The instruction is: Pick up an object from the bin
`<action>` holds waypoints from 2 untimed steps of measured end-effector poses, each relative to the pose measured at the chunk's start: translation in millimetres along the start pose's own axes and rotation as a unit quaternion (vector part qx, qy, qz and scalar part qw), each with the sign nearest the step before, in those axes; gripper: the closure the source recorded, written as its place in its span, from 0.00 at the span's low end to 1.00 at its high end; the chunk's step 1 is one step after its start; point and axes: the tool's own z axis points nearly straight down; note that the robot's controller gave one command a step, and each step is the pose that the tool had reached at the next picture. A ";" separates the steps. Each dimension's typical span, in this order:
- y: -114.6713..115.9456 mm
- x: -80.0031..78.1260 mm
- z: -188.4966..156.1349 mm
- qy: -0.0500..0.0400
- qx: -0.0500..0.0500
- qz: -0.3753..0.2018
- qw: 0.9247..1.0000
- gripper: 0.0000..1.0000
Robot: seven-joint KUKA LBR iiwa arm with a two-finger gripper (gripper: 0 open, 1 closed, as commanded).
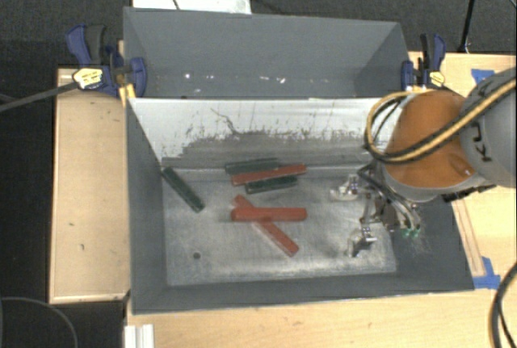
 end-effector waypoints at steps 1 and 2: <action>17.9 -6.2 12.9 0.000 -0.001 -0.083 0.997 0.00; 29.9 -20.8 22.4 -0.001 0.000 0.022 1.000 0.00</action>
Offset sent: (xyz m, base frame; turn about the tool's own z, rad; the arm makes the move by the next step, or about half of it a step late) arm 0.0373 0.0492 -0.0378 -0.0383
